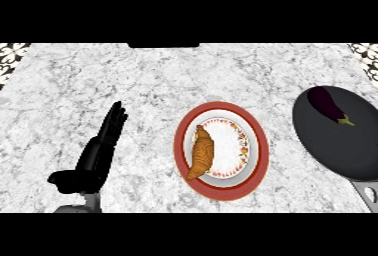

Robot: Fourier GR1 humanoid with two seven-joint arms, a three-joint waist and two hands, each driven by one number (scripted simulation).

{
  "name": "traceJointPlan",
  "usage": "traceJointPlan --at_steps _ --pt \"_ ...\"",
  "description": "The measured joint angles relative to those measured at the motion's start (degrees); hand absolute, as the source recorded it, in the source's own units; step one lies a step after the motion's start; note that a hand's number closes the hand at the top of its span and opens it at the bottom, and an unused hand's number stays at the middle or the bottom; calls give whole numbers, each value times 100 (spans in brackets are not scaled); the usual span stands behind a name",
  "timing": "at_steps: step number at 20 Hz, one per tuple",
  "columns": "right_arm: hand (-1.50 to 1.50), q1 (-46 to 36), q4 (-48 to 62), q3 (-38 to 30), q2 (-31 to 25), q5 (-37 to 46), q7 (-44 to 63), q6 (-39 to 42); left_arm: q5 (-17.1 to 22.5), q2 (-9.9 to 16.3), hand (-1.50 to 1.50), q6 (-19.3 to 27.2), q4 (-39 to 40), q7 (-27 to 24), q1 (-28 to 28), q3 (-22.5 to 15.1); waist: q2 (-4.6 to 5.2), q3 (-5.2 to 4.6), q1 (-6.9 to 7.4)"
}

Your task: Pick the eggplant from the plate and place it in the pan

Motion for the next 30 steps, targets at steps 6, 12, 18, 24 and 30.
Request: traceJointPlan --at_steps 6,12,18,24,30 --pt "-150 1043 -925 14 95 -416 -223 689 35 24 0 -79 0 -29 -8 68 9 2 21" --pt "-150 1810 -1758 54 274 -651 -239 820 -46 -43 0 -106 47 -69 1 21 16 1 46" --pt "-150 2370 -2351 119 470 -676 -207 831 -64 -80 0 -115 -190 9 187 -42 19 2 62" --pt "-150 2505 -2546 119 469 -616 -148 704 -86 -101 0 -142 -69 -17 59 32 22 4 66" --pt "-150 2723 -2728 131 531 -461 -250 582 -78 -114 0 -154 84 11 -147 103 23 4 61"
